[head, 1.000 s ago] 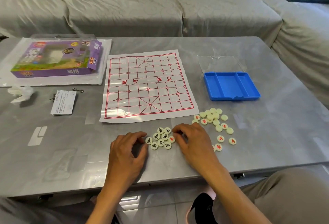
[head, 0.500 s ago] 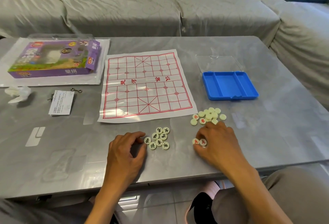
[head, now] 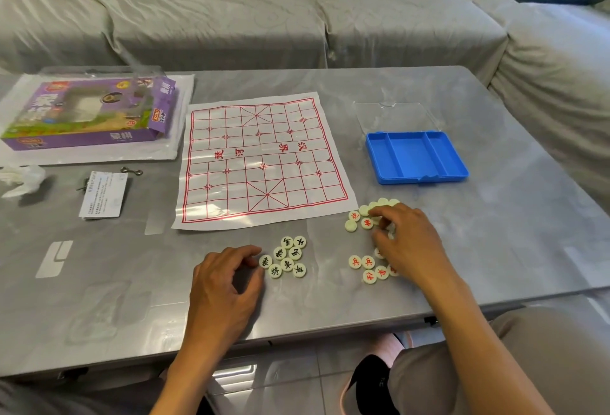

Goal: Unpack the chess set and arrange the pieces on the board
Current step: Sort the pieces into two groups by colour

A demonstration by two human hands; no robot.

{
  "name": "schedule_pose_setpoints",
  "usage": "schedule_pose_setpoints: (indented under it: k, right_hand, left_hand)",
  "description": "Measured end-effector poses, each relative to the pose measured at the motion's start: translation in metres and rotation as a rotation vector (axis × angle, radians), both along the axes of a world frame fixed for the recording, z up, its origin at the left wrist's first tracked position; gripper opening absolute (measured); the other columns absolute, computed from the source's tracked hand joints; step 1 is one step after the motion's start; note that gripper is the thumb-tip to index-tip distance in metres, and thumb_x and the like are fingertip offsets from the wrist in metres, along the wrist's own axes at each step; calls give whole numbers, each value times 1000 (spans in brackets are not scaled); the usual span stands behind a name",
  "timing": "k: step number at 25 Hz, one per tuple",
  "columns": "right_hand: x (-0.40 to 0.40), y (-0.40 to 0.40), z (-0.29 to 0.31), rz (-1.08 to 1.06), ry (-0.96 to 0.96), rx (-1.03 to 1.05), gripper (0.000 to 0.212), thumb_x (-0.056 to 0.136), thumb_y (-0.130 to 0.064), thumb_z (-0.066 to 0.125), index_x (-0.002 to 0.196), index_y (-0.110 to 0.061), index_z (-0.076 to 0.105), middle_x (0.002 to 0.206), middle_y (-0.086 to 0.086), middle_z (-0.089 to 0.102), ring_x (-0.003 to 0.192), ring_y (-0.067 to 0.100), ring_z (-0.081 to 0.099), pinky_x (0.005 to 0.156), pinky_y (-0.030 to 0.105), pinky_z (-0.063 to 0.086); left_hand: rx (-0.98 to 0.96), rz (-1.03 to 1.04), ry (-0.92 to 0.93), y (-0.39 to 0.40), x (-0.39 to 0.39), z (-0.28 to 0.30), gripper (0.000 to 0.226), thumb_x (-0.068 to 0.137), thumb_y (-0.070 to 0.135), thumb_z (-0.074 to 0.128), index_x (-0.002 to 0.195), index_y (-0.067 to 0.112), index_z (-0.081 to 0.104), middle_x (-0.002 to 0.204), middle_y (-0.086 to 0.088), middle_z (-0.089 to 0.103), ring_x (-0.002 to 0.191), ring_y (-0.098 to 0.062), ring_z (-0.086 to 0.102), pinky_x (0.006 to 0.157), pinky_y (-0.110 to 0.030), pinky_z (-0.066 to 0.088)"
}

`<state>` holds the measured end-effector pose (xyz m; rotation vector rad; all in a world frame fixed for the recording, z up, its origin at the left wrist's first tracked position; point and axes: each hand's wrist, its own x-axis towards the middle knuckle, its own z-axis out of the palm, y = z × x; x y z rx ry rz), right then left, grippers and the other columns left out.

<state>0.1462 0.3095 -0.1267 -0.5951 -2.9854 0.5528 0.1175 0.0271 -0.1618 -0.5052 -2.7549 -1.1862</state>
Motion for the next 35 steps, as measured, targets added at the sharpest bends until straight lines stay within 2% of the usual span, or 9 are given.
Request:
schedule_pose_setpoints:
  k: [3,8,11,17,21,23,27,32,35]
  right_hand:
    - [0,-6,-1,42,-16,6,28,95,-28,54,123,-31,60,127,-7,59,111,12,49,93,24,40]
    - [24,35,30,-105,92,-159,15,91,-17,61,96,-31,66,89,-12,62,79,5,55,76,26,47]
    - [37,51,31,-173,-16,-142,11,91,-21,61,95,-30,66,89,-9,61,80,7,53,75,25,42]
    - [44,56,20,-212,-184,-160,15,88,-24,65,100,-32,59,88,-11,58,84,9,55,78,28,47]
    - [39,47,14,-184,-156,-217,13,89,-20,61,95,-32,62,89,-12,59,84,8,56,76,25,45]
    - [36,43,12,-229,-93,-201,6,88,-29,63,93,-32,60,91,-11,61,81,6,55,73,25,45]
    - [33,34,9,-219,-99,-161,17,83,-45,67,90,-33,58,86,-14,58,78,6,55,71,26,47]
    - [31,28,4,-202,-90,-142,16,82,-47,67,85,-35,57,84,-16,56,77,6,55,74,28,52]
    - [30,28,2,-206,-93,-185,16,83,-42,68,85,-31,57,82,-16,56,77,7,56,73,28,51]
  left_hand:
    - [2,5,-9,-1,1,1,29,81,36,60,107,25,66,94,14,65,89,-8,54,82,-39,50]
    - [5,-4,-13,0,0,2,29,81,36,60,107,25,66,92,14,64,87,-8,55,82,-40,50]
    - [-3,-8,-13,0,1,2,30,81,36,59,108,24,66,92,14,64,87,-10,55,83,-40,49]
    - [-14,-3,-21,0,1,4,31,80,36,59,108,24,65,92,13,64,88,-13,55,82,-41,49]
    - [-17,6,-29,1,1,4,32,79,36,59,107,23,66,91,12,65,88,-13,55,82,-43,49]
    - [-19,6,-30,1,1,4,31,79,36,59,107,23,66,91,12,65,88,-13,56,81,-44,50]
    - [-20,2,-20,0,2,2,26,82,29,69,108,23,66,92,11,65,88,-14,56,80,-46,51]
    - [-21,7,-24,0,2,4,30,80,36,60,107,25,65,91,13,64,88,-13,55,81,-43,50]
    - [-20,4,-20,0,2,4,27,81,33,64,106,24,66,90,13,64,87,-13,56,81,-43,50]
